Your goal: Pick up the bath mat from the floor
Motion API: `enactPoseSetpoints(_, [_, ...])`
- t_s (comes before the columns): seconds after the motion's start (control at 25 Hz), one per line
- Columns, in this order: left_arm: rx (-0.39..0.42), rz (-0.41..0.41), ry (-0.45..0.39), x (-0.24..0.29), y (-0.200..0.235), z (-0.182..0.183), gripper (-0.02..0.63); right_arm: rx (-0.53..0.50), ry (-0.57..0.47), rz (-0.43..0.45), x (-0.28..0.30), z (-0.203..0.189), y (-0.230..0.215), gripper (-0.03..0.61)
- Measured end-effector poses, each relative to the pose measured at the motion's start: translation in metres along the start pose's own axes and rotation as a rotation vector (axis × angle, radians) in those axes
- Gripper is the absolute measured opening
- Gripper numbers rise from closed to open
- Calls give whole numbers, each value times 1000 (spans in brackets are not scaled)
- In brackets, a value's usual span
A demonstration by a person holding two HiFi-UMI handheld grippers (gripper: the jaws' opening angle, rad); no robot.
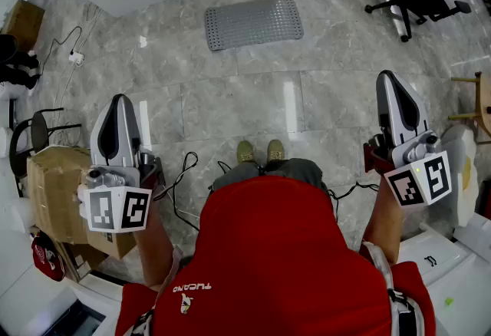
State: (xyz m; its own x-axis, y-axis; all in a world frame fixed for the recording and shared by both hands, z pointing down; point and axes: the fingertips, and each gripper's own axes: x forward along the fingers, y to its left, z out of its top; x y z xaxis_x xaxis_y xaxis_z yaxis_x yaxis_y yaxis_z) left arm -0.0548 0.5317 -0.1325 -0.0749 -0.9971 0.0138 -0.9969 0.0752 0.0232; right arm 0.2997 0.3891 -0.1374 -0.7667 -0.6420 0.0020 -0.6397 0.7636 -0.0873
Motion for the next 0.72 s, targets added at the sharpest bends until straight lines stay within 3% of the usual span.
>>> enactPoseSetpoints(0.72, [-6,44,11,11,-18,-1,5,21,4,28,-2,-5,-31,2])
